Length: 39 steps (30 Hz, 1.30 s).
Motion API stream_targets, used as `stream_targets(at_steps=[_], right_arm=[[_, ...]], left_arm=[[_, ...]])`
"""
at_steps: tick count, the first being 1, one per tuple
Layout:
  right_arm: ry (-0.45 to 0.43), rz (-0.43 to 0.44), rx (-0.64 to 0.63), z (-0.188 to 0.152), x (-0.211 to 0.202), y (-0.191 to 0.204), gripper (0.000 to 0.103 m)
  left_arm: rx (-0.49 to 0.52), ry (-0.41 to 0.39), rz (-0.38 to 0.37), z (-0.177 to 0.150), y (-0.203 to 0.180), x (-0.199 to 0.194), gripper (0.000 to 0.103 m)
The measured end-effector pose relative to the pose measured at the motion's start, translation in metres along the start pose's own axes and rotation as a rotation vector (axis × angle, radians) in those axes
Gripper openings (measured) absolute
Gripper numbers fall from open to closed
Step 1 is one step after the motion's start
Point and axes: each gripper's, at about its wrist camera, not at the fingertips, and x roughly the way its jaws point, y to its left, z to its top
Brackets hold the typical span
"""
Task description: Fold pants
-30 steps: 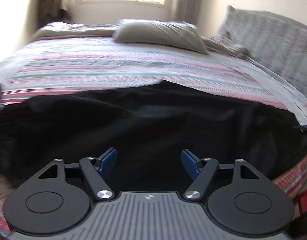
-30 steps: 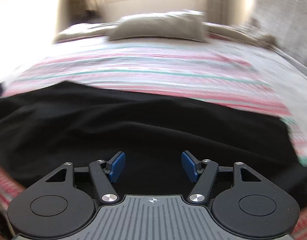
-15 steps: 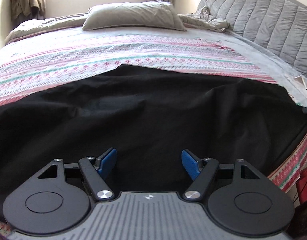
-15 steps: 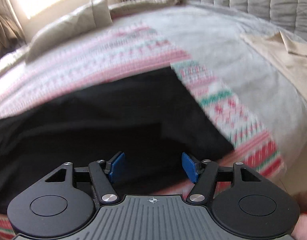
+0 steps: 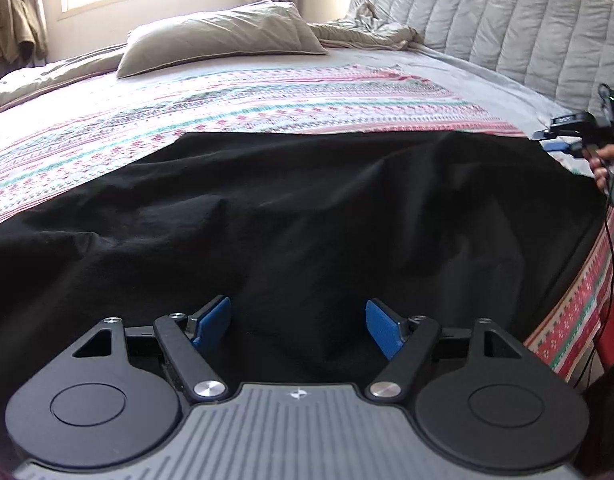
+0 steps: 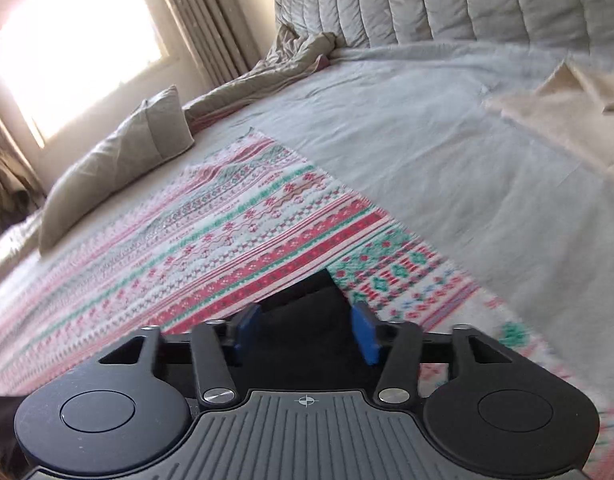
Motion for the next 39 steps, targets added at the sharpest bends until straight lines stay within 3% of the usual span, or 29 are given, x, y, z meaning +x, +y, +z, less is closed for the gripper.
stream_targets(at_steps=[2,4,7,9,12,14,15,16,18,19,20,24,30,31,34,36,38,39], right_arm=[[0.021,-0.002,-0.01,0.0,0.011,0.001,0.014],[0.0,-0.002,-0.019,0.001,0.013,0.003,0.0],[-0.058,0.003,-0.015,0.007,0.008,0.004,0.0],[-0.065,-0.04,-0.022,0.011,0.006,0.004,0.0],[-0.059,-0.045,0.022,0.016,0.003,-0.004,0.016],[-0.043,-0.024,0.052,0.015,0.006,-0.009,0.038],[-0.038,-0.015,0.056,0.014,0.007,-0.01,0.044],[-0.034,-0.014,0.053,0.012,0.009,-0.011,0.049],[-0.029,-0.034,0.025,0.008,0.014,-0.007,0.048],[-0.028,-0.04,0.008,0.006,0.016,-0.005,0.045],[-0.027,-0.035,-0.011,0.004,0.018,-0.002,0.031],[-0.048,-0.044,-0.118,-0.002,0.019,0.012,0.003],[-0.195,-0.025,-0.129,0.009,0.003,0.019,0.002],[-0.199,-0.033,-0.13,0.01,0.007,0.02,0.002],[-0.149,-0.095,-0.108,0.006,0.019,0.019,0.016],[-0.138,-0.132,-0.102,0.01,0.011,0.017,0.017],[-0.15,-0.119,-0.067,0.016,-0.011,0.011,0.037],[-0.151,-0.108,-0.047,0.018,-0.023,0.008,0.042]], left_arm=[[0.019,-0.001,0.005,-0.001,-0.002,0.002,0.079],[0.033,-0.004,0.008,-0.001,-0.004,0.003,0.08],[0.046,-0.005,0.004,-0.001,-0.006,0.005,0.08],[0.049,-0.005,0.002,-0.001,-0.006,0.006,0.08],[0.047,-0.004,-0.002,-0.001,-0.005,0.007,0.081],[0.038,-0.006,-0.004,-0.001,-0.004,0.006,0.081],[0.033,-0.007,-0.005,-0.002,-0.004,0.006,0.081],[0.03,-0.008,-0.006,-0.002,-0.004,0.006,0.081],[0.03,-0.01,-0.006,-0.003,-0.004,0.006,0.081],[0.031,-0.01,-0.005,-0.003,-0.004,0.006,0.081],[0.033,-0.01,-0.005,-0.003,-0.004,0.006,0.081],[0.037,-0.008,-0.003,-0.004,-0.004,0.007,0.081],[0.047,-0.012,-0.009,-0.004,-0.004,0.008,0.083],[0.051,-0.015,-0.01,-0.004,-0.004,0.008,0.083],[0.06,-0.022,-0.026,-0.004,-0.004,0.007,0.083],[0.072,-0.033,-0.053,-0.006,-0.005,0.004,0.083],[0.102,-0.053,-0.086,-0.008,-0.008,-0.001,0.082],[0.125,-0.064,-0.104,-0.009,-0.01,-0.004,0.082]])
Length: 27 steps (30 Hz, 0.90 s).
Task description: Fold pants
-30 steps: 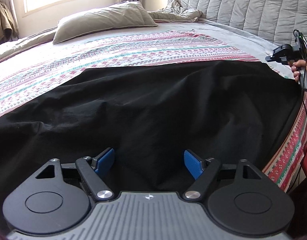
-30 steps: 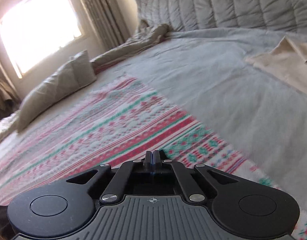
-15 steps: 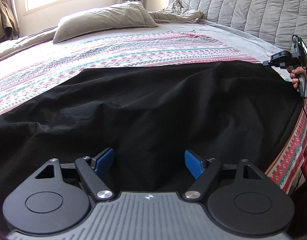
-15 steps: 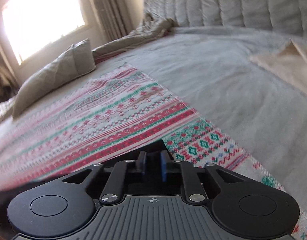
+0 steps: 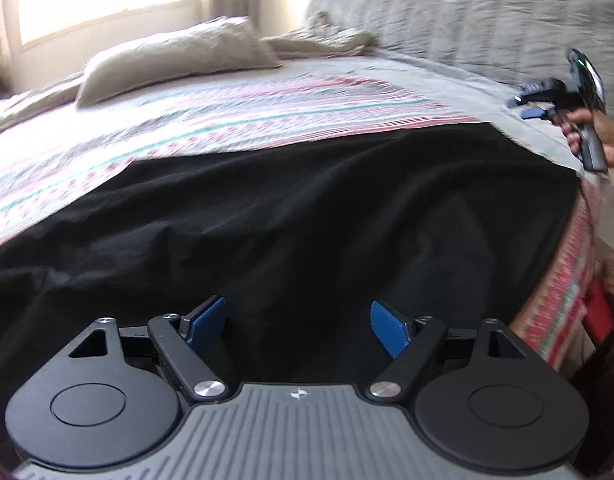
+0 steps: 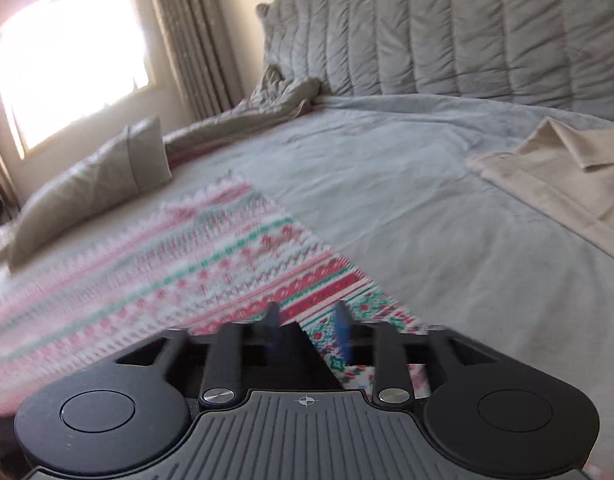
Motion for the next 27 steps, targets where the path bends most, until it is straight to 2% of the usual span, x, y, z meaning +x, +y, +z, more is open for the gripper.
stream_targets(at_steps=[1,3,7,10,12,14,18,22,26,27], right_arm=[[0.01,0.006,0.012,0.003,-0.011,-0.004,0.046],[0.055,0.004,-0.001,0.003,-0.031,-0.009,0.046],[0.154,-0.009,0.009,-0.013,-0.066,-0.024,0.046],[0.21,0.01,0.07,-0.032,-0.087,-0.039,0.046],[0.241,0.022,0.119,-0.045,-0.096,-0.049,0.046],[0.271,0.042,0.171,-0.056,-0.101,-0.056,0.046],[0.296,0.09,0.243,-0.069,-0.106,-0.065,0.04],[0.313,0.057,0.259,-0.076,-0.104,-0.065,0.038],[0.287,0.048,0.257,-0.079,-0.104,-0.064,0.038],[0.277,0.042,0.254,-0.079,-0.102,-0.064,0.036]], left_arm=[[0.024,-0.01,-0.024,-0.001,-0.003,-0.003,0.082],[0.059,-0.019,-0.077,-0.003,-0.009,-0.007,0.08],[0.115,-0.03,-0.157,-0.006,-0.018,-0.014,0.068],[0.144,-0.026,-0.186,-0.009,-0.024,-0.018,0.057],[0.157,-0.014,-0.189,-0.011,-0.026,-0.018,0.044],[0.166,-0.003,-0.195,-0.013,-0.028,-0.017,0.039],[0.191,0.004,-0.199,-0.016,-0.03,-0.018,0.036],[0.207,0.011,-0.203,-0.017,-0.029,-0.019,0.037],[0.23,0.01,-0.197,-0.019,-0.03,-0.02,0.036],[0.231,0.009,-0.19,-0.018,-0.031,-0.019,0.033]])
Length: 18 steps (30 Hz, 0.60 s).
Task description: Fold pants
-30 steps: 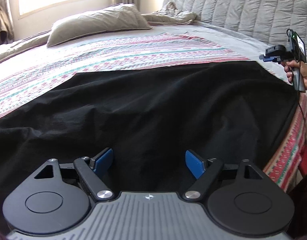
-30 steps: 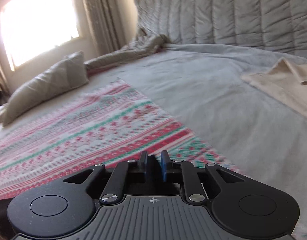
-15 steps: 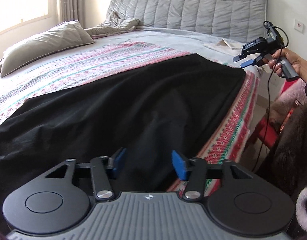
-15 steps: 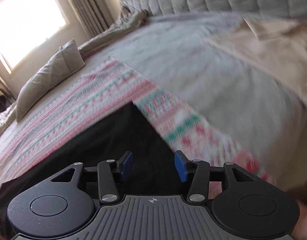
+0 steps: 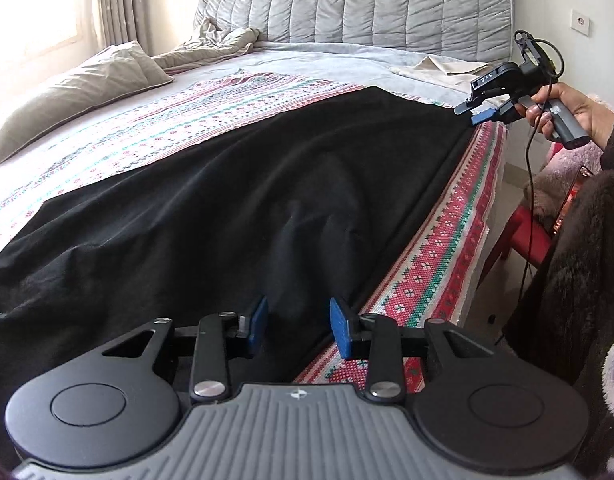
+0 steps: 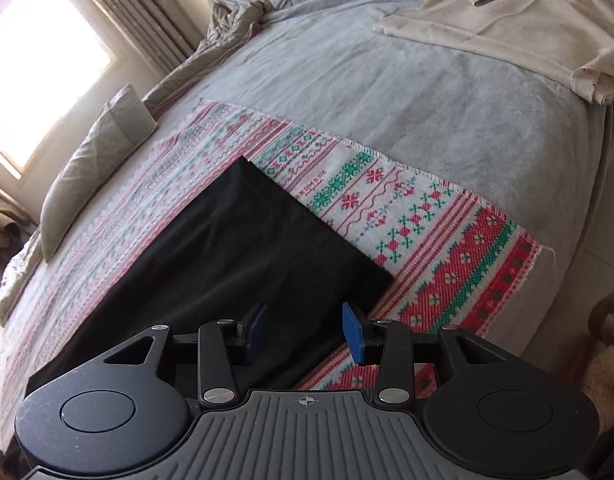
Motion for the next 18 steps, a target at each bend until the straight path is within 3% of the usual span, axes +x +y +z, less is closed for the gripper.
stream_targets(at_steps=[1,2,3,4,7,12,18], right_arm=[[-0.016,-0.006,-0.001,0.0,0.003,0.0,0.031],[-0.029,-0.008,0.004,0.0,0.005,-0.001,0.028],[-0.042,-0.001,0.008,0.0,0.007,-0.001,0.018],[-0.055,0.005,0.01,0.0,0.008,-0.001,0.007],[-0.107,0.014,-0.002,-0.002,0.0,0.002,0.0],[-0.173,-0.044,-0.071,0.0,-0.019,0.018,0.0],[-0.131,-0.203,-0.2,-0.009,-0.004,0.03,0.0]], left_arm=[[0.003,-0.004,0.01,0.0,-0.001,0.0,0.029],[0.013,-0.008,0.017,0.0,-0.002,0.0,0.015],[0.024,-0.01,0.02,0.0,-0.002,0.0,0.003],[0.033,-0.012,0.022,0.0,-0.003,-0.001,0.001],[0.033,-0.033,0.026,0.001,-0.002,-0.005,0.0],[0.002,-0.043,-0.022,0.004,0.004,-0.015,0.0],[0.062,0.055,-0.051,-0.003,-0.002,-0.006,0.0]])
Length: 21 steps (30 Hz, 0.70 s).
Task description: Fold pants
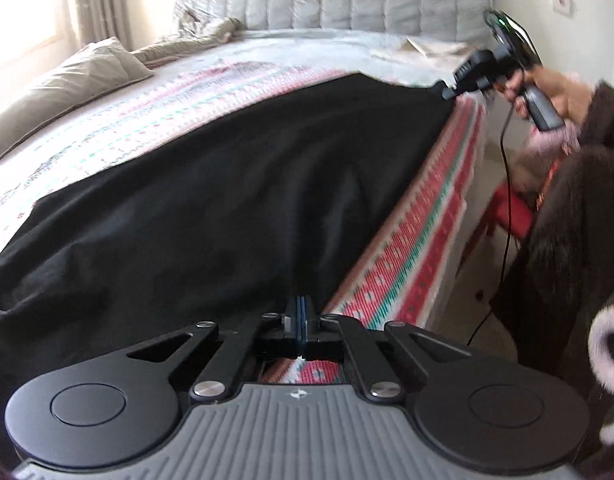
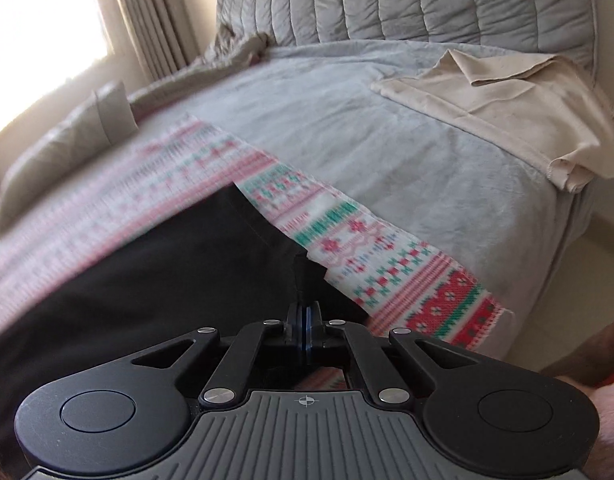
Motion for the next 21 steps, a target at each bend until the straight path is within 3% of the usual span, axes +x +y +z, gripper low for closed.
stream_targets(at_steps=[3,5,7,8,9,10,14,18,21], right_arm=[[0.029,-0.054,-0.056,-0.005,0.006,0.004,0.002],[0.015,-0.092,-0.088,-0.004,0.002,0.009,0.022],[-0.02,-0.145,-0.118,-0.001,-0.007,0.016,0.032],[-0.039,-0.136,-0.135,0.001,-0.012,0.021,0.041],[-0.049,-0.114,-0.148,0.003,-0.018,0.026,0.046],[-0.055,-0.088,-0.159,0.005,-0.022,0.032,0.056],[-0.058,0.065,-0.256,0.006,-0.034,0.079,0.065],[0.009,0.246,-0.353,-0.002,-0.027,0.142,0.069],[0.051,0.373,-0.446,-0.012,-0.022,0.196,0.069]], left_arm=[[-0.007,0.001,-0.037,0.0,0.002,-0.005,0.0],[-0.025,-0.019,-0.049,-0.001,0.005,-0.011,0.003],[-0.045,-0.074,-0.015,-0.002,0.01,-0.019,0.019],[-0.06,-0.1,0.005,0.0,0.015,-0.023,0.037],[-0.086,-0.125,0.037,0.001,0.021,-0.026,0.053],[-0.112,-0.141,0.068,0.003,0.027,-0.027,0.055],[-0.189,-0.137,0.148,0.006,0.049,-0.018,0.055],[-0.21,-0.102,0.205,0.011,0.064,-0.008,0.056],[-0.301,-0.108,0.274,0.019,0.084,-0.012,0.066]])
